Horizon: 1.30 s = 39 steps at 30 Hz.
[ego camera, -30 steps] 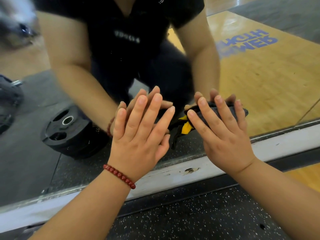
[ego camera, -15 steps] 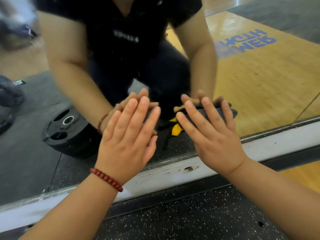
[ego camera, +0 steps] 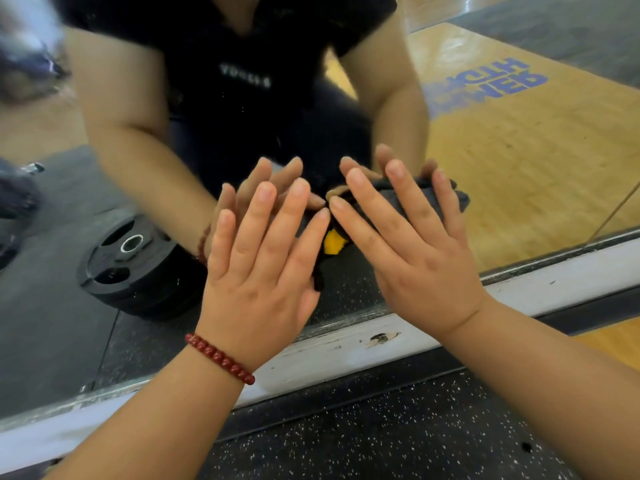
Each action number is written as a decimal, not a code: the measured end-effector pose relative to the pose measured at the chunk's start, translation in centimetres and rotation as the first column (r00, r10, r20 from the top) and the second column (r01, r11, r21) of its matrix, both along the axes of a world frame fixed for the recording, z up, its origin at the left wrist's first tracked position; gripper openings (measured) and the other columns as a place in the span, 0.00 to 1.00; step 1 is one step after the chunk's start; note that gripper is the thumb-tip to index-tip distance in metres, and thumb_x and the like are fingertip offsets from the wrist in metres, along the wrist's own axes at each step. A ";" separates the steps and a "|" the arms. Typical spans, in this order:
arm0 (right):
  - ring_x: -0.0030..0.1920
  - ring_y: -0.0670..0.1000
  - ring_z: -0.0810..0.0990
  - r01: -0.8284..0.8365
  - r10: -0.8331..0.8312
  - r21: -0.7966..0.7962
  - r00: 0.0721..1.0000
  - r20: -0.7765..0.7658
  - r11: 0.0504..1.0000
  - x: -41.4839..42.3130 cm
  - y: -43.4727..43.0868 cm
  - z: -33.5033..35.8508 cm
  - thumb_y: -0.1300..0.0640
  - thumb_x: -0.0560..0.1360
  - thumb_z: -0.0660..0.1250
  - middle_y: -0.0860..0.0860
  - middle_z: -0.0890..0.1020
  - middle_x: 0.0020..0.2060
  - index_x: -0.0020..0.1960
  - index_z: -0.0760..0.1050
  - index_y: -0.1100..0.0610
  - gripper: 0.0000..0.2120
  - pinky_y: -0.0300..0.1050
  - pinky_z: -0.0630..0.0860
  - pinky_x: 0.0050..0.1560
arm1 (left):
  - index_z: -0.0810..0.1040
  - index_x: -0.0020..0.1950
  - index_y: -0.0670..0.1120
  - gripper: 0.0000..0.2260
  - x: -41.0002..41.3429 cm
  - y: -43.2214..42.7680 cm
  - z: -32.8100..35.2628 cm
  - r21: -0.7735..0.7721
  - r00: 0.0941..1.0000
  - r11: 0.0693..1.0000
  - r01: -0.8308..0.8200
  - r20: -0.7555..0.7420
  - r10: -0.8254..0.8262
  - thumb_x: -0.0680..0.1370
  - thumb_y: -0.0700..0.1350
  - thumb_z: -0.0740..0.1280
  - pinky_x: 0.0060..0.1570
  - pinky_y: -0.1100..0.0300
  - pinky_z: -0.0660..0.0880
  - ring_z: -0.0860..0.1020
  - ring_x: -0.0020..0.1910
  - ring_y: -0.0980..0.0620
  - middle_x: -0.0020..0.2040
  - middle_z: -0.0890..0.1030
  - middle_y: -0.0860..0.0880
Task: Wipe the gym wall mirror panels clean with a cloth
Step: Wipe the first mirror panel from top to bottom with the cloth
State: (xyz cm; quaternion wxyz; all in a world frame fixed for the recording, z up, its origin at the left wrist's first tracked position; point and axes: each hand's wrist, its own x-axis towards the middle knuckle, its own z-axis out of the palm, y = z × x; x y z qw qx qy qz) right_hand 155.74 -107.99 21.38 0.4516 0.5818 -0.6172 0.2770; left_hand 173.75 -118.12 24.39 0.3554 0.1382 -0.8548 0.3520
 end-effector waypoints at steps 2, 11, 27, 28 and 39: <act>0.79 0.57 0.57 0.026 -0.025 0.032 1.000 -0.018 0.999 -1.1 0.8 -1.0 0.63 0.81 0.55 0.51 0.61 0.77 0.78 0.64 0.52 0.26 0.63 0.55 0.76 | 0.65 0.76 0.48 0.26 -0.4 -0.2 0.4 -0.003 1.000 1.000 0.017 0.009 -0.017 0.78 0.47 0.65 0.77 0.46 0.43 0.43 0.80 0.47 0.79 0.55 0.44; 0.79 0.57 0.54 0.051 -0.048 0.116 0.998 -0.029 0.992 -2.5 2.1 -2.4 0.65 0.79 0.56 0.51 0.59 0.78 0.79 0.61 0.50 0.29 0.65 0.55 0.75 | 0.65 0.76 0.53 0.26 -0.9 -0.1 0.4 -0.022 1.000 1.000 -0.022 0.020 0.022 0.78 0.52 0.64 0.76 0.45 0.45 0.44 0.80 0.47 0.77 0.59 0.44; 0.80 0.53 0.48 0.046 0.016 0.245 0.970 -0.243 0.968 -2.3 1.6 -5.6 0.62 0.81 0.52 0.48 0.58 0.79 0.80 0.57 0.52 0.28 0.57 0.46 0.78 | 0.56 0.80 0.45 0.33 3.2 -1.9 -0.8 -0.090 0.988 0.993 -0.076 0.126 0.087 0.79 0.54 0.63 0.78 0.48 0.45 0.46 0.80 0.45 0.81 0.47 0.45; 0.80 0.53 0.47 0.053 0.023 0.273 0.963 -0.268 0.961 -2.1 1.7 -5.8 0.61 0.80 0.52 0.48 0.57 0.79 0.80 0.56 0.52 0.28 0.57 0.45 0.79 | 0.55 0.80 0.45 0.33 3.4 -2.0 -0.9 -0.103 0.987 0.991 -0.084 0.129 0.097 0.79 0.54 0.63 0.78 0.48 0.44 0.46 0.80 0.45 0.81 0.47 0.45; 0.78 0.55 0.55 0.009 0.017 0.165 0.988 -0.155 0.986 -1.5 1.0 -2.7 0.62 0.82 0.51 0.48 0.61 0.77 0.79 0.60 0.53 0.26 0.59 0.51 0.77 | 0.58 0.80 0.44 0.33 2.4 -1.4 -0.6 -0.048 0.995 0.997 -0.065 0.066 0.068 0.78 0.52 0.65 0.77 0.47 0.48 0.47 0.80 0.46 0.81 0.47 0.46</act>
